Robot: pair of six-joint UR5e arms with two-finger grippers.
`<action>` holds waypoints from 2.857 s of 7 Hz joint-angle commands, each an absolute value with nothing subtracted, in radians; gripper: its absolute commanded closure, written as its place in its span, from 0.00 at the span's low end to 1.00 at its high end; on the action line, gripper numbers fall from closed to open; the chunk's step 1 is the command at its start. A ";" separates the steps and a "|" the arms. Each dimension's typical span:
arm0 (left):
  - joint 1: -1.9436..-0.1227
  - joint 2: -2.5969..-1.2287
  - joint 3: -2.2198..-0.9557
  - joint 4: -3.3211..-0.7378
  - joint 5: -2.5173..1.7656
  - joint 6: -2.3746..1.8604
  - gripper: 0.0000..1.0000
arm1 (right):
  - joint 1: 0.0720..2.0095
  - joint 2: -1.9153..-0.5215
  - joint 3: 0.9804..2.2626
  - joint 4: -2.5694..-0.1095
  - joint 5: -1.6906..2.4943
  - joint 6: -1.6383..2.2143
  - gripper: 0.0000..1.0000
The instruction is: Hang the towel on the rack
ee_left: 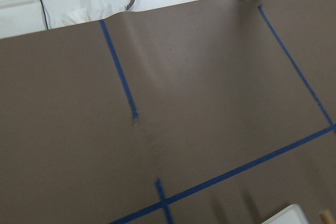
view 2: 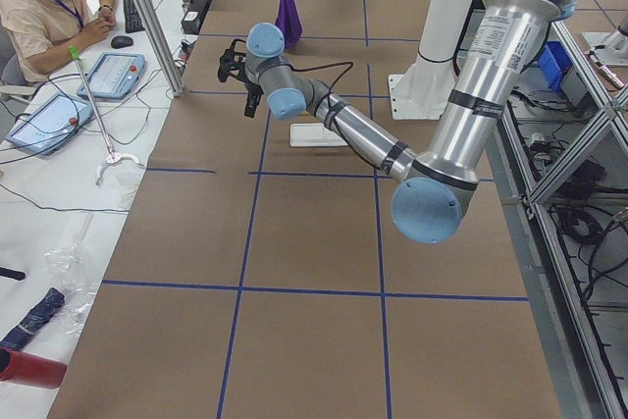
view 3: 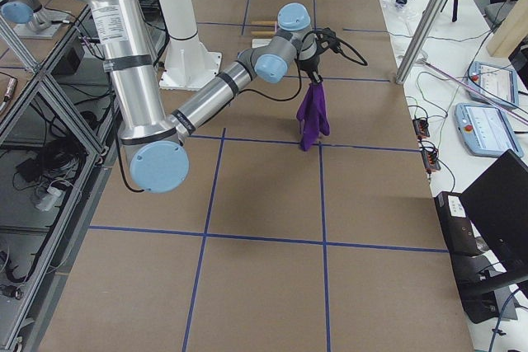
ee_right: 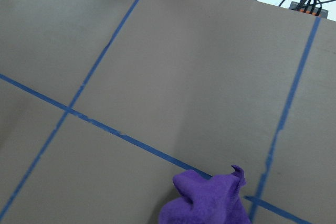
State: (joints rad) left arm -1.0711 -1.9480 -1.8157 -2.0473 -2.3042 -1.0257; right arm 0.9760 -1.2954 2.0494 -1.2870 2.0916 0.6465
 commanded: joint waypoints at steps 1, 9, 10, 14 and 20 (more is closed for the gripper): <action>-0.948 -2.128 -1.818 -1.917 -2.234 -1.402 0.29 | 0.785 -1.192 2.113 -1.287 1.883 0.814 1.00; -0.612 -2.348 -1.681 -1.901 -1.976 -1.897 0.28 | 0.465 -1.063 2.178 -1.287 1.422 0.882 1.00; -0.603 -2.355 -1.681 -1.901 -1.976 -1.908 0.28 | 0.465 -1.063 2.178 -1.287 1.420 0.882 1.00; -0.597 -2.350 -1.695 -1.913 -1.970 -1.927 1.00 | 0.465 -1.066 2.178 -1.287 1.422 0.881 1.00; -0.600 -2.309 -1.747 -1.910 -1.968 -1.855 1.00 | 0.465 -1.119 2.177 -1.343 1.619 0.992 0.00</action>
